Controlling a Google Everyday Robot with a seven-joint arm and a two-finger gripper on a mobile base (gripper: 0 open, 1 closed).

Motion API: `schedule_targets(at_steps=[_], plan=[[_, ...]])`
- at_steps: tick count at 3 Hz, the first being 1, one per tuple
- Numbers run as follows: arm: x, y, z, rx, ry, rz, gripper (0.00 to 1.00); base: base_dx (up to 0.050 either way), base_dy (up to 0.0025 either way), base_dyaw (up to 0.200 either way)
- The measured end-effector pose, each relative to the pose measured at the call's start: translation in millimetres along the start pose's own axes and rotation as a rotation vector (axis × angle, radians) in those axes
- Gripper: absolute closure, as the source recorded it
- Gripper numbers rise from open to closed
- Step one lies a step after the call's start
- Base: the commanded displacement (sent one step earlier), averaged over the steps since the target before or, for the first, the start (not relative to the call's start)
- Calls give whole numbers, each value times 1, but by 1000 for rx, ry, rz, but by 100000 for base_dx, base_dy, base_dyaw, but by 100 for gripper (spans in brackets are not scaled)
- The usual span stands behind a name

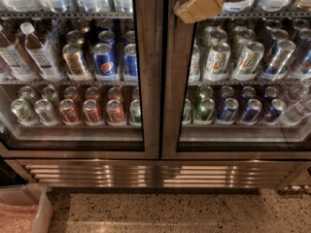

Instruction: Open right fridge door

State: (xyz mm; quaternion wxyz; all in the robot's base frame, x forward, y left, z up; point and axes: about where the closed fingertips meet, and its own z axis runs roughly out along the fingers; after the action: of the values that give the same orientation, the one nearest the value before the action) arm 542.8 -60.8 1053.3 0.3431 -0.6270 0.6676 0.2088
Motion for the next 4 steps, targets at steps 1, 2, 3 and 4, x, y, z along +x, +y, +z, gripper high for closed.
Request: schedule_targets(at_steps=[1,2,3,4], plan=[[0,0,0,0,-1,3,100,0,0,0],[0,0,0,2,-3,6,100,0,0,0],[0,0,0,5,-5,11,100,0,0,0],[-5,0,-2,10,-22,22,100,0,0,0]])
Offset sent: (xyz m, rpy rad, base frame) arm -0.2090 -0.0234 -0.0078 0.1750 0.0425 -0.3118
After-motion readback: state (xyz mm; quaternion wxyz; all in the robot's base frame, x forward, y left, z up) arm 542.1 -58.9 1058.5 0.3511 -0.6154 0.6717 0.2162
